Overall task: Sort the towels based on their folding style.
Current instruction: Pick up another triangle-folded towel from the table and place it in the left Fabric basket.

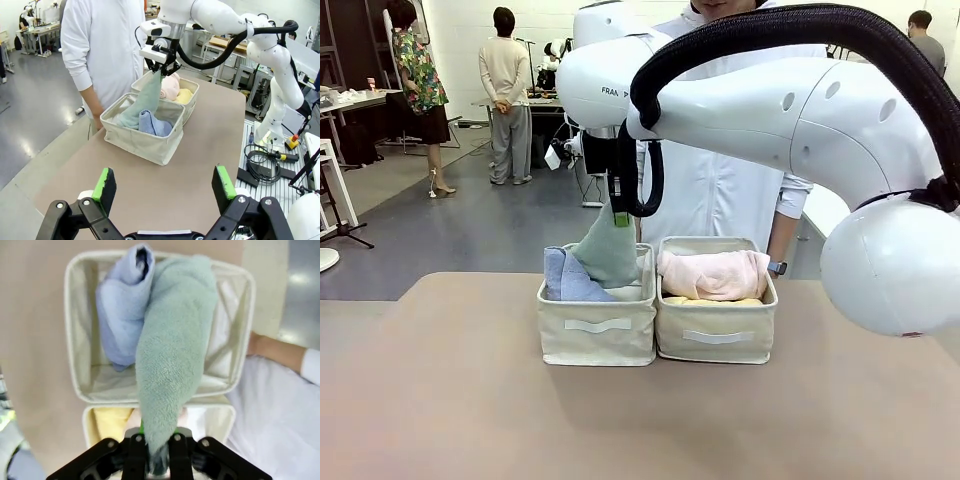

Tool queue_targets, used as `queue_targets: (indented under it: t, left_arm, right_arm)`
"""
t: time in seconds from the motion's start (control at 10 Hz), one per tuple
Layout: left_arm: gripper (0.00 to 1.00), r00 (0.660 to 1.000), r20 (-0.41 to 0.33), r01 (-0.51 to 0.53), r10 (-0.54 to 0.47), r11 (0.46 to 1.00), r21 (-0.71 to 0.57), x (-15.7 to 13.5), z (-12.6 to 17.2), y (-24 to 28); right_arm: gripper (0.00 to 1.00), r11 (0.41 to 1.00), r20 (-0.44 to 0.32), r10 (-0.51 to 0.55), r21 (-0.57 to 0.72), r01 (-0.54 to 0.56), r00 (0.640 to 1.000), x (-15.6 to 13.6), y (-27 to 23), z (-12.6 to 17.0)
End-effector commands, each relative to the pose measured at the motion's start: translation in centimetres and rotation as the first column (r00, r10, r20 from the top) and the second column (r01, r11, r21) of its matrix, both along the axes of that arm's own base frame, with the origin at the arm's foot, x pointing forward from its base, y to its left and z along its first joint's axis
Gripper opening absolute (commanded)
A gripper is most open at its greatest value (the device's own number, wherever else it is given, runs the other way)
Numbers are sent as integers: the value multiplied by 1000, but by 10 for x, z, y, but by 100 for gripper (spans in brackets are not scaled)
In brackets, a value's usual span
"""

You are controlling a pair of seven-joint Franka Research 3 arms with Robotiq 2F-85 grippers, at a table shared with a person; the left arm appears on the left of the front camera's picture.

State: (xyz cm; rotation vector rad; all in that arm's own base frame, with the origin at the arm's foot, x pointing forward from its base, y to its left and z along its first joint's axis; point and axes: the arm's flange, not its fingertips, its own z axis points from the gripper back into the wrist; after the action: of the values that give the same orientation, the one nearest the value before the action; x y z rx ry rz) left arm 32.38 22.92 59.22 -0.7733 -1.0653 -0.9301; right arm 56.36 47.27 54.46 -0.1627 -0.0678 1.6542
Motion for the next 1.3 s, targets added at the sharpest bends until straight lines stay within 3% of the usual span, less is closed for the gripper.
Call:
queue_targets:
  t: [0.0, 0.4, 0.9, 1.0, 1.1, 1.2]
  left_arm:
    - [100, 1000, 29, 10, -10, 1000, -4, -1, 0, 2]
    - [100, 1000, 29, 10, -10, 1000, -4, -1, 0, 2]
    - [100, 1000, 29, 10, -10, 1000, -4, -1, 0, 2]
    - [100, 1000, 29, 10, -10, 1000, -4, -1, 0, 2]
    - [100, 1000, 29, 10, -10, 1000, -4, -1, 0, 2]
    - [100, 1000, 29, 10, -10, 1000, -4, -1, 0, 2]
  right_arm:
    - [14, 997, -78, 74, 14, -73, 994, 19, -2, -25]
    - [14, 996, -146, 83, -2, -84, 986, 39, -3, -54]
    - [14, 996, -166, 91, -11, -94, 982, 49, 4, -68]
    - [73, 995, -158, 100, -11, -103, 982, 48, 3, -67]
    - [73, 995, -155, 98, -9, -101, 983, 48, 2, -66]
    - [100, 995, -154, 98, -8, -100, 983, 48, 2, -65]
